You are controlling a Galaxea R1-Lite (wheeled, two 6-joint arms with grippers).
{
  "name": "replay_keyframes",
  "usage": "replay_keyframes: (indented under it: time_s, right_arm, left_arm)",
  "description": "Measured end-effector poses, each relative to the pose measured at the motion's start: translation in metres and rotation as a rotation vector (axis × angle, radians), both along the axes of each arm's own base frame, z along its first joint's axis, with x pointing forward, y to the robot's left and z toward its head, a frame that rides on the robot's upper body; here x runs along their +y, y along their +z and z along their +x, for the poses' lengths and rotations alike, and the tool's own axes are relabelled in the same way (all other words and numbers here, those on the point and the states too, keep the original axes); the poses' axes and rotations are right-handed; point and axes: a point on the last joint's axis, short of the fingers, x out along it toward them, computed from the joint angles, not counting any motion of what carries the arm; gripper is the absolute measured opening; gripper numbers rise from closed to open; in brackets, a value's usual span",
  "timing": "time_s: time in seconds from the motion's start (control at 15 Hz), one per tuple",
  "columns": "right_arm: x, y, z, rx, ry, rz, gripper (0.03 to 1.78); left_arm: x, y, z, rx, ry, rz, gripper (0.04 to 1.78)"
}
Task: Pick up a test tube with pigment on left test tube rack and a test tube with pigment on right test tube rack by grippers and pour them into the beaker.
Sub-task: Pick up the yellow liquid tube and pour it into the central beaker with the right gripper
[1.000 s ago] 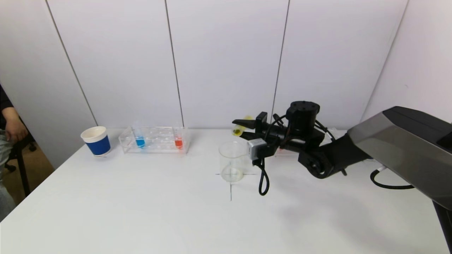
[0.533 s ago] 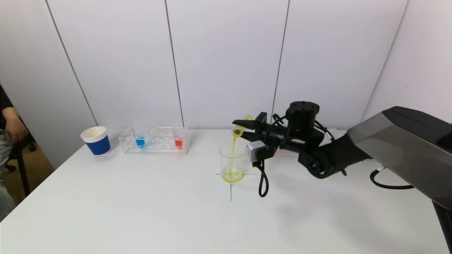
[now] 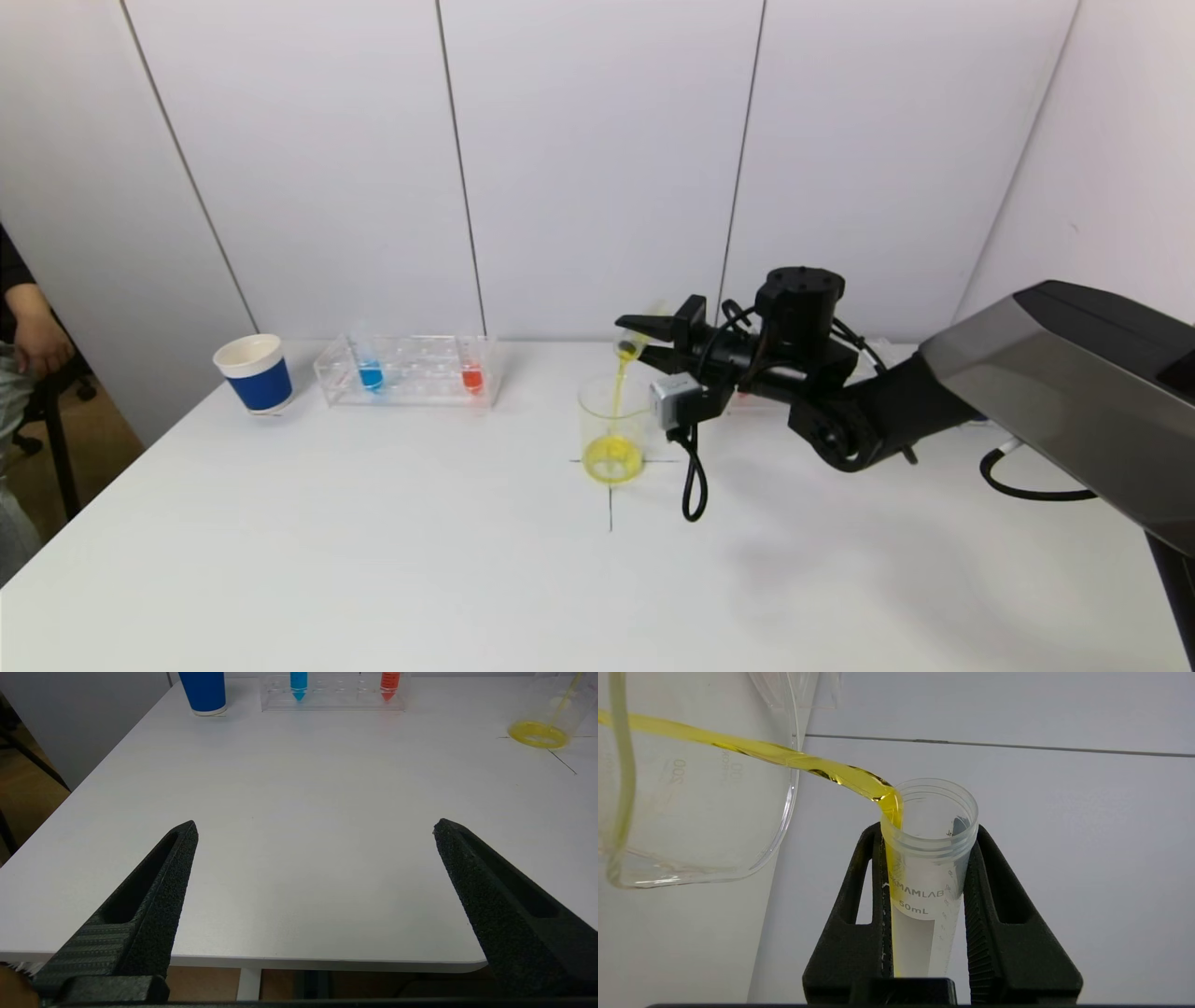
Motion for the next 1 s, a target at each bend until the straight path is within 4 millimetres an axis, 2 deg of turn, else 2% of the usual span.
replay_keyframes:
  time_s: [0.67,1.0]
  right_arm:
    - [-0.0001,0.0052,-0.0018,-0.068,-0.015,-0.054,0.49]
    - [0.0066,0.007,-0.0064,-0.085,-0.007,-0.074,0.49]
  left_arm:
    - [0.0,0.0,0.0,0.0,0.0,0.0,1.76]
    - [0.0,0.0,0.0,0.0,0.0,0.0,1.76]
